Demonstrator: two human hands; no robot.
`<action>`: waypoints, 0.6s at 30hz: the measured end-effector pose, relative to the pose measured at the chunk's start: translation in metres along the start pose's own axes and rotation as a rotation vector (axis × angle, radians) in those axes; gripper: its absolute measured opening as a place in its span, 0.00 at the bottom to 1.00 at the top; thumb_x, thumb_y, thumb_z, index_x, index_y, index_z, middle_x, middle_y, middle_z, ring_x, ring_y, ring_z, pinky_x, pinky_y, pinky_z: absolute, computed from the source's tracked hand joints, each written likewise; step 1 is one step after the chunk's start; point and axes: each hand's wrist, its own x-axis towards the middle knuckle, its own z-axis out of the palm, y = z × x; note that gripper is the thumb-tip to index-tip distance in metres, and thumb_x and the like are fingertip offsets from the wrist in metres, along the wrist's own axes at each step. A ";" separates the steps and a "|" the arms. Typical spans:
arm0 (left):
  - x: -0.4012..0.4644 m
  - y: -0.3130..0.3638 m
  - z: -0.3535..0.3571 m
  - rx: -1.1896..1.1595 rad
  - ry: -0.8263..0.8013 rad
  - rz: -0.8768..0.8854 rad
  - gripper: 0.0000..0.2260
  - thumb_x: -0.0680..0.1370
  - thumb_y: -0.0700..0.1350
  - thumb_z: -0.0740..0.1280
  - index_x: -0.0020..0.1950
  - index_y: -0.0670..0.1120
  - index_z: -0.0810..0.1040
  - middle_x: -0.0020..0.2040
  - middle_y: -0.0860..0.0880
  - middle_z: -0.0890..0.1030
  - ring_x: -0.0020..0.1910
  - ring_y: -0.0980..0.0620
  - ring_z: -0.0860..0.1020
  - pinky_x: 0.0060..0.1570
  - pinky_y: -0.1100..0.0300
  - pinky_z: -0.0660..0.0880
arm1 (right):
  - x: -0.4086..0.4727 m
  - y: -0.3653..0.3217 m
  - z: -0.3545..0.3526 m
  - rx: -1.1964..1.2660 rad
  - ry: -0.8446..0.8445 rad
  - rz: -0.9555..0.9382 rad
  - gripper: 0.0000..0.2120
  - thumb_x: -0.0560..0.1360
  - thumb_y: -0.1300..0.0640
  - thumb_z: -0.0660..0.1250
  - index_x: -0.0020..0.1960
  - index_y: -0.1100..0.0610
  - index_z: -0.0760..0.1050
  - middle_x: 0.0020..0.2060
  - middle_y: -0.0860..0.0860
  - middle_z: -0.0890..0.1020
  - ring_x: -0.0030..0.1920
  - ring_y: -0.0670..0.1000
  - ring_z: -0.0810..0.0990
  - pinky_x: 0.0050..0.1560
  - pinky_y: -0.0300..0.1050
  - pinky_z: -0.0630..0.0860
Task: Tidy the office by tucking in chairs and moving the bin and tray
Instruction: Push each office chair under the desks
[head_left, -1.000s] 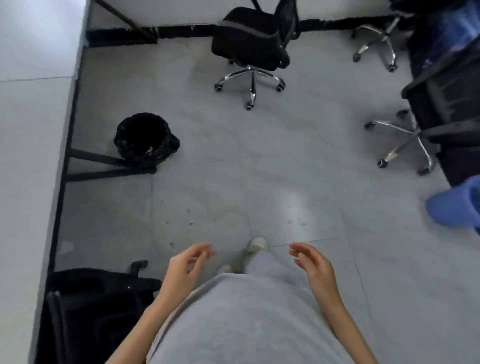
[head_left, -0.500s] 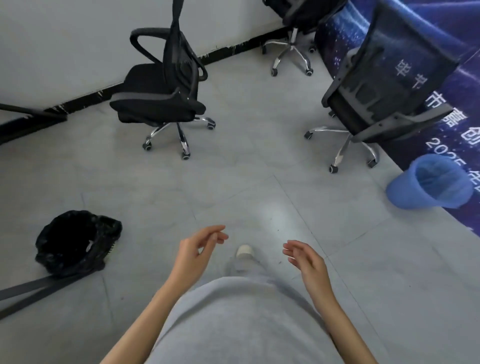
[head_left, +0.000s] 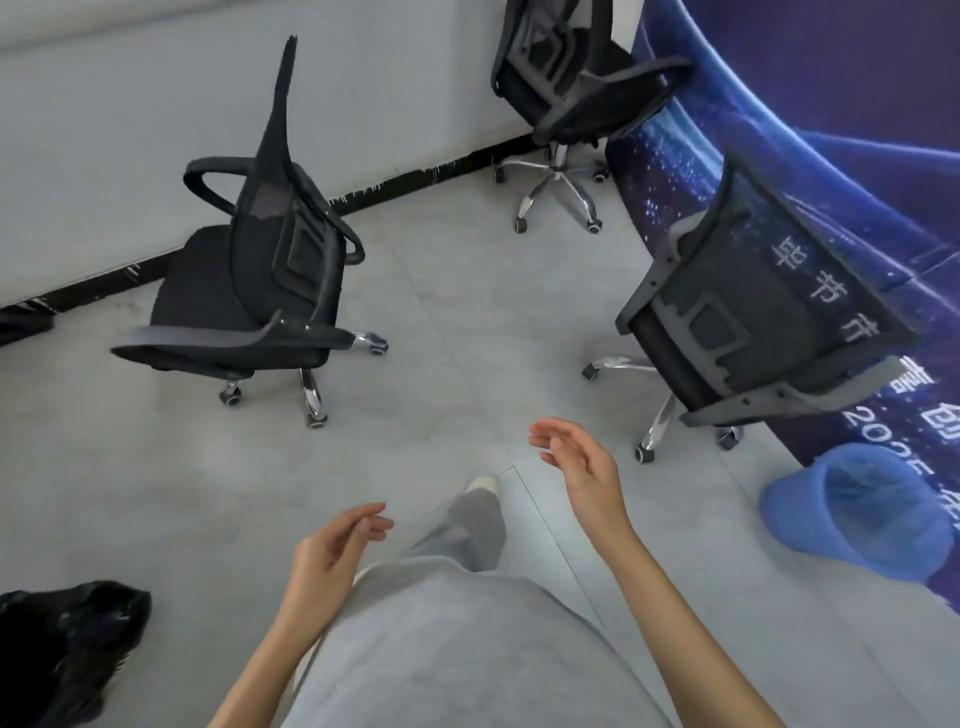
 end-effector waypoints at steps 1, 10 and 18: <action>0.029 0.015 0.010 -0.002 -0.005 0.015 0.14 0.79 0.35 0.59 0.49 0.53 0.77 0.43 0.62 0.84 0.40 0.61 0.80 0.45 0.72 0.74 | 0.021 0.000 -0.007 -0.002 0.018 0.026 0.09 0.77 0.62 0.60 0.51 0.54 0.78 0.48 0.51 0.82 0.51 0.49 0.81 0.53 0.44 0.75; 0.243 0.182 0.093 0.005 -0.072 0.157 0.14 0.80 0.37 0.59 0.51 0.56 0.76 0.41 0.67 0.82 0.42 0.62 0.81 0.47 0.72 0.73 | 0.162 -0.022 -0.098 -0.083 0.109 0.193 0.12 0.77 0.67 0.58 0.50 0.56 0.79 0.47 0.49 0.84 0.53 0.51 0.81 0.60 0.51 0.74; 0.373 0.253 0.155 -0.098 0.171 0.125 0.11 0.79 0.41 0.59 0.51 0.57 0.76 0.42 0.66 0.82 0.43 0.62 0.80 0.46 0.73 0.72 | 0.383 -0.075 -0.145 -0.302 -0.197 0.141 0.09 0.78 0.60 0.62 0.51 0.49 0.78 0.46 0.47 0.84 0.51 0.47 0.82 0.57 0.47 0.76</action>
